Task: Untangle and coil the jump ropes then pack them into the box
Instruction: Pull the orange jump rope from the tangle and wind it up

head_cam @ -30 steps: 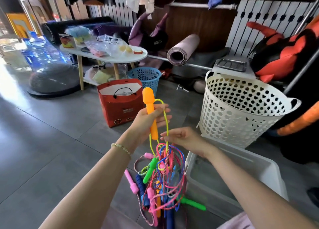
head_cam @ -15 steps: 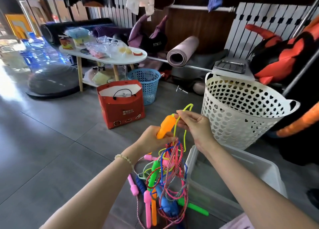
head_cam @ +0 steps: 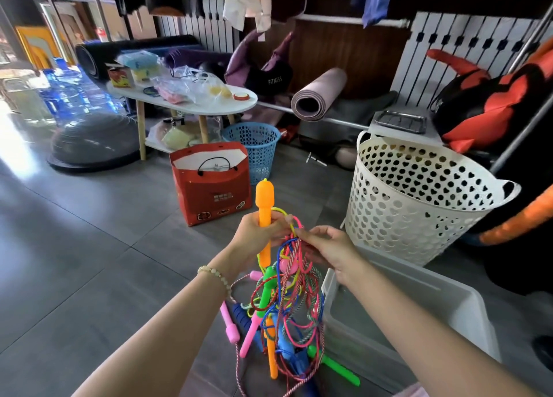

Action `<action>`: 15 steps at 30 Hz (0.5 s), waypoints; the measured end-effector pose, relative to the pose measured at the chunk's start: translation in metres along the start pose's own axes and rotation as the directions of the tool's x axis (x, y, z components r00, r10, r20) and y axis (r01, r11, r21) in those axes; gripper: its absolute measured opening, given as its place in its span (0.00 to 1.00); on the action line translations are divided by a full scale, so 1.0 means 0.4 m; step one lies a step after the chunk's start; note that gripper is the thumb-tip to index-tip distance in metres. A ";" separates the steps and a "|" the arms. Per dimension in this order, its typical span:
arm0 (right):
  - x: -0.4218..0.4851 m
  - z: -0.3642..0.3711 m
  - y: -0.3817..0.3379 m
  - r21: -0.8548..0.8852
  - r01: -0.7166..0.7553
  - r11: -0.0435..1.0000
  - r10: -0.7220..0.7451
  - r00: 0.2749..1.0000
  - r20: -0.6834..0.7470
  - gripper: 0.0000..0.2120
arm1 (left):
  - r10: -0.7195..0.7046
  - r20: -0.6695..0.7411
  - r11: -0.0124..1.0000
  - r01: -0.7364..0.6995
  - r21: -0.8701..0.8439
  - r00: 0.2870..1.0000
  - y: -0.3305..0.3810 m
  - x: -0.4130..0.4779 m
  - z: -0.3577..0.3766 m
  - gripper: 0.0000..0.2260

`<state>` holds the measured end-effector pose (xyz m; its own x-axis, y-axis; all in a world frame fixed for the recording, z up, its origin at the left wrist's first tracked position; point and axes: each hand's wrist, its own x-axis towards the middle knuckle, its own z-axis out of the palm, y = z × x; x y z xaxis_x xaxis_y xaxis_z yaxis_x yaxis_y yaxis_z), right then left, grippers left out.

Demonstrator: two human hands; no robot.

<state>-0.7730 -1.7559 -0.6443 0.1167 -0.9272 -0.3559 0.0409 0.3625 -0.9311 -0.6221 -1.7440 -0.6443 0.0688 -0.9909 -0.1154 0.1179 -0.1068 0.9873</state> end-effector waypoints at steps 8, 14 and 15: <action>0.020 -0.008 -0.008 0.284 -0.160 0.945 0.133 0.985 0.112 0.15 | 0.009 -0.054 0.995 -0.014 -0.096 0.998 0.010 0.001 -0.017 0.09; 0.023 -0.048 -0.032 0.143 -0.033 0.989 0.017 0.993 0.116 0.16 | 0.027 -0.215 0.948 -0.093 -0.305 0.976 0.030 0.020 -0.039 0.06; 0.019 -0.048 -0.030 0.086 -0.007 0.996 -0.004 0.991 0.134 0.15 | 0.033 -0.216 0.946 -0.100 -0.307 0.976 0.036 0.020 -0.037 0.06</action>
<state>-0.7918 -1.7692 -0.6374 0.2484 -0.9078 -0.3378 0.1249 0.3759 -0.9182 -0.6053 -1.7521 -0.6327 0.2847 -0.9530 -0.1031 0.4086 0.0233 0.9124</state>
